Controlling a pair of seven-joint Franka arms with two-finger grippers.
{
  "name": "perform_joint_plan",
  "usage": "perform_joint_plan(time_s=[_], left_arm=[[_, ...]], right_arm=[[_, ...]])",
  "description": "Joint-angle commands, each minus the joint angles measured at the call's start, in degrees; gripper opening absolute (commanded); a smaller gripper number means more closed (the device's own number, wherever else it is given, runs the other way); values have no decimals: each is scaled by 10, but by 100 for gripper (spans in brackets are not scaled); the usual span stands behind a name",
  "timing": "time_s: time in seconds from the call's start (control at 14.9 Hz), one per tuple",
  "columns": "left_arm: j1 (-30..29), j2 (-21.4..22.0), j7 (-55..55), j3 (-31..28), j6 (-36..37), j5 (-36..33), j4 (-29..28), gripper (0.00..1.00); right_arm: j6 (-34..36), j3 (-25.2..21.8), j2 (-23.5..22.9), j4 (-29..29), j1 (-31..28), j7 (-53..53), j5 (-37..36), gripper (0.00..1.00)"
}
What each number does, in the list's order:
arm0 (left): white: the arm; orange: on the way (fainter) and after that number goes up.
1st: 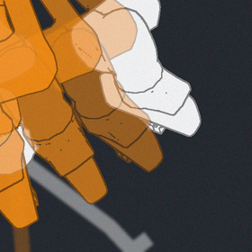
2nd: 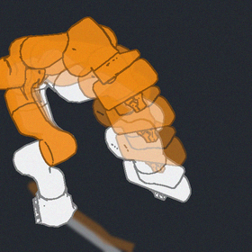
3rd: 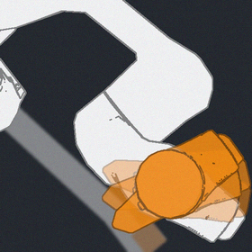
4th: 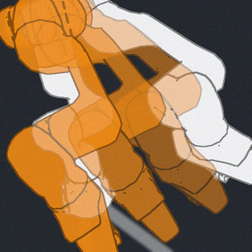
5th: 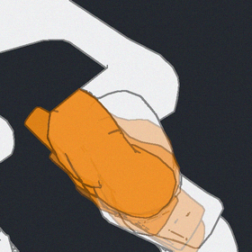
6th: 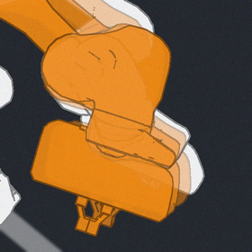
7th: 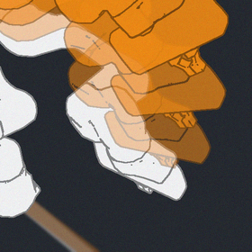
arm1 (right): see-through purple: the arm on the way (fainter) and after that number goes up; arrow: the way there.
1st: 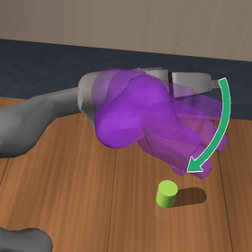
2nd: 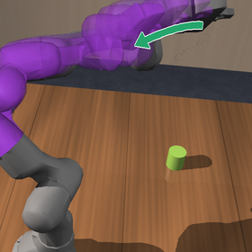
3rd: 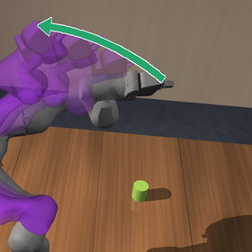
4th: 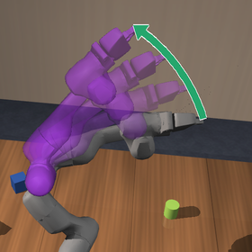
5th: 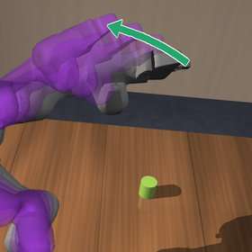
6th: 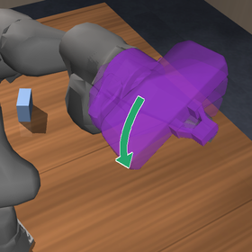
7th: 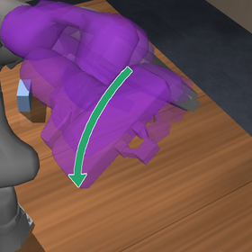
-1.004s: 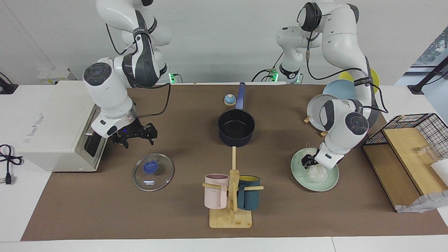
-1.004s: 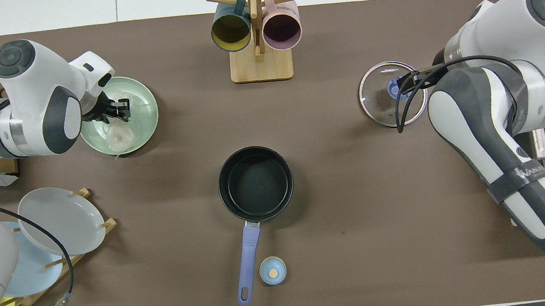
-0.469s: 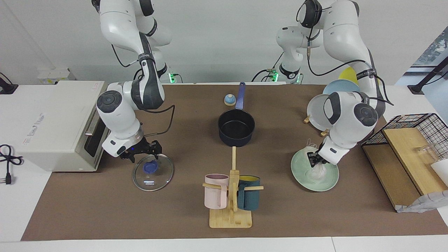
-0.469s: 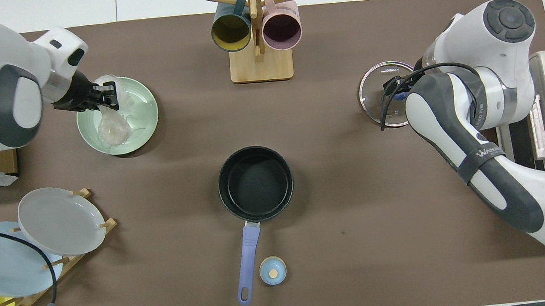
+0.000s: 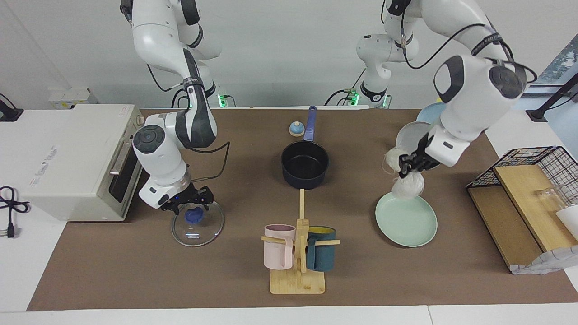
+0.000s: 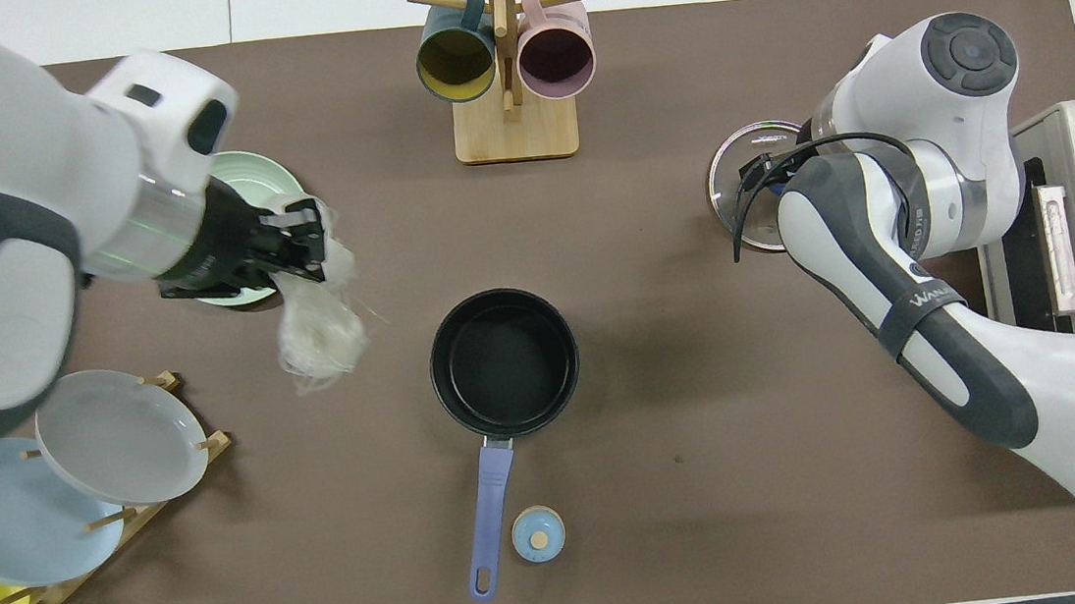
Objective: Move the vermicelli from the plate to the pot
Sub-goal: 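Carry the vermicelli over the black pot and release it with the left gripper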
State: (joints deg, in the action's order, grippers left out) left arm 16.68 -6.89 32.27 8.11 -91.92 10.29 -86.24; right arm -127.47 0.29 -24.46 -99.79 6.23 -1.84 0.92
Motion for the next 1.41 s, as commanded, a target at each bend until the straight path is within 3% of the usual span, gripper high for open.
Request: perform_joint_plan(time_s=[0.0, 0.13, 0.33, 0.87, 1.34], left_arm=[[63, 58, 43, -7, -67, 10, -133, 0], [105, 78, 67, -7, -142, 10, -223, 0], [140, 60, 99, -7, -216, 10, -270, 0], [147, 15, 101, -8, -294, 10, -286, 0], [169, -64, 117, -9, -390, 10, -289, 0]], right_arm=[[-18, 3, -6, -2, 1, -2, 5, 100], [-24, 3, -10, -2, 1, -3, 4, 100], [-24, 3, -10, -1, 2, -15, 2, 100], [-33, 3, -12, -1, 2, -32, -2, 91], [-32, 3, -12, -4, -3, -51, -2, 87]])
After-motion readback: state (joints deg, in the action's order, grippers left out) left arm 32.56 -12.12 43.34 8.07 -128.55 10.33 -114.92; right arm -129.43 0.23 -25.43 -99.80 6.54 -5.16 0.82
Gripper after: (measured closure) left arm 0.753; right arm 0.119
